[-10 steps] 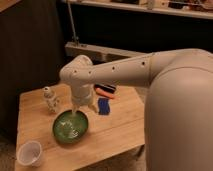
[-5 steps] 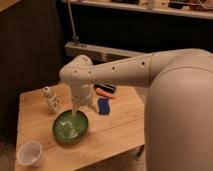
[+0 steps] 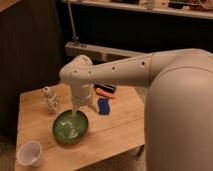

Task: Place the ceramic cup in the ceramic bowl

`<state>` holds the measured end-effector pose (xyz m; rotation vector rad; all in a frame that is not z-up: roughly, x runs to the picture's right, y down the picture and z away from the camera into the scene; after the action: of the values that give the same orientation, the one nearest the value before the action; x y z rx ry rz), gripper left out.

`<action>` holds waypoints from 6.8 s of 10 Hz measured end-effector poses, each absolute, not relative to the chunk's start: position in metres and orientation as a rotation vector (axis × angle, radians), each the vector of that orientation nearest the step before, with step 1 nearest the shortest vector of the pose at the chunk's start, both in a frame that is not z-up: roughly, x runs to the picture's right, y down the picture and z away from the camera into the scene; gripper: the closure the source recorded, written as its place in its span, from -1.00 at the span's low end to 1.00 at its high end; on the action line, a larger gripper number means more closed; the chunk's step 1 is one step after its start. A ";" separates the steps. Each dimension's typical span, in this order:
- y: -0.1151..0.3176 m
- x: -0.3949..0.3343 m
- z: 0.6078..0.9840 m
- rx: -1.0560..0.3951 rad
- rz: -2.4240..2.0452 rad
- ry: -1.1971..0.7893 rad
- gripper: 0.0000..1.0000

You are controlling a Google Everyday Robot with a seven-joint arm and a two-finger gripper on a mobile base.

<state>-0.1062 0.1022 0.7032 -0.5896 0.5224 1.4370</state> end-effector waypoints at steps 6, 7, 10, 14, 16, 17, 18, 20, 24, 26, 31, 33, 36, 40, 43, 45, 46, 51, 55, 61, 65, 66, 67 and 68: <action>0.102 -0.106 0.703 -0.589 1.437 0.521 -0.30; 0.102 -0.106 0.703 -0.589 1.437 0.521 -0.30; 0.102 -0.106 0.703 -0.589 1.437 0.521 -0.30; 0.101 -0.123 0.693 -0.621 1.385 0.440 -0.30; 0.109 -0.155 0.673 -0.693 1.302 0.330 -0.30; 0.117 -0.175 0.654 -0.744 1.251 0.247 -0.30; 0.125 -0.188 0.644 -0.774 1.228 0.210 -0.30; 0.133 -0.200 0.630 -0.863 1.195 0.122 -0.30; 0.150 -0.222 0.644 -1.190 1.088 -0.055 -0.30; 0.164 -0.238 0.647 -1.222 1.039 -0.039 -0.30; 0.202 -0.268 0.631 -1.196 0.945 -0.023 -0.30; 0.216 -0.279 0.639 -1.142 0.944 -0.010 -0.30; 0.225 -0.288 0.648 -1.068 0.966 -0.013 -0.30; 0.240 -0.300 0.666 -1.053 0.979 -0.006 -0.30; 0.247 -0.305 0.676 -1.059 0.970 0.019 -0.09; 0.254 -0.311 0.681 -1.060 0.948 0.068 0.38; 0.256 -0.313 0.680 -1.047 0.932 0.094 0.54; 0.229 -0.325 0.613 -1.003 0.839 0.090 1.00; 0.156 -0.306 0.575 -0.951 0.922 0.040 1.00; 0.040 -0.224 0.631 -0.795 1.239 0.049 1.00; 0.010 -0.151 0.684 -0.717 1.424 0.153 1.00; 0.016 -0.136 0.697 -0.713 1.446 0.180 1.00; 0.032 -0.122 0.714 -0.732 1.467 0.213 1.00; 0.044 -0.116 0.722 -0.760 1.476 0.220 1.00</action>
<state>-0.1156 0.0444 0.7223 -0.7602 0.2204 1.4757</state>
